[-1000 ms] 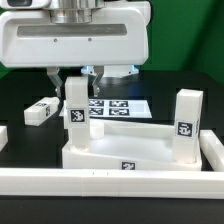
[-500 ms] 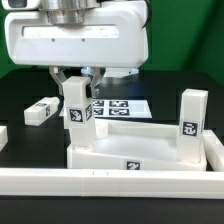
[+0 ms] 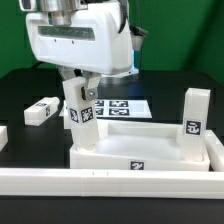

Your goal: Assemble desk

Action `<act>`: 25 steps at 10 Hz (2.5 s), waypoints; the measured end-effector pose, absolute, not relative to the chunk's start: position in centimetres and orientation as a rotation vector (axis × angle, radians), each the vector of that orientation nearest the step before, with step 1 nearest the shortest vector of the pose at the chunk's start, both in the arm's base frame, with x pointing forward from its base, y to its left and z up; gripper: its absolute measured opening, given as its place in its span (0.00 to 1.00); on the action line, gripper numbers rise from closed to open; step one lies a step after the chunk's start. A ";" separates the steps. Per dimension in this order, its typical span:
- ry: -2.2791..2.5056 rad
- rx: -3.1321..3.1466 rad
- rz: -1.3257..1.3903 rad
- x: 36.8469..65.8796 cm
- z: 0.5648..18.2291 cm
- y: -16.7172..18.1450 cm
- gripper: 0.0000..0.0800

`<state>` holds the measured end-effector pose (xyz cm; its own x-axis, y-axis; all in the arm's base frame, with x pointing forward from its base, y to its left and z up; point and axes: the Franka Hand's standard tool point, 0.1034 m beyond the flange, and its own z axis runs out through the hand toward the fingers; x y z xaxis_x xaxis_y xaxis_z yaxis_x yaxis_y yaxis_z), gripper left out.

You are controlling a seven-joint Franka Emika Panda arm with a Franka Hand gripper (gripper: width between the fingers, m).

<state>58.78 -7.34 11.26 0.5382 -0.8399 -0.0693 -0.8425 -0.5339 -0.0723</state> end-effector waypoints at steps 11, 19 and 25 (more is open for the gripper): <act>1.053 -2.852 0.016 59.0 11.3 -6.5 0.81; 0.061 -3.043 -0.035 59.0 11.3 -6.5 0.81; -0.245 -3.038 -0.052 59.0 11.3 -6.6 0.48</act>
Offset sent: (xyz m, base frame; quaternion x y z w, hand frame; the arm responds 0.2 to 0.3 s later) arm 0.0000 0.0000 0.0000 0.0000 0.0000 0.1938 0.9810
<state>59.00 -6.56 11.28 0.9865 0.1584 0.0416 0.1616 -0.9827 -0.0903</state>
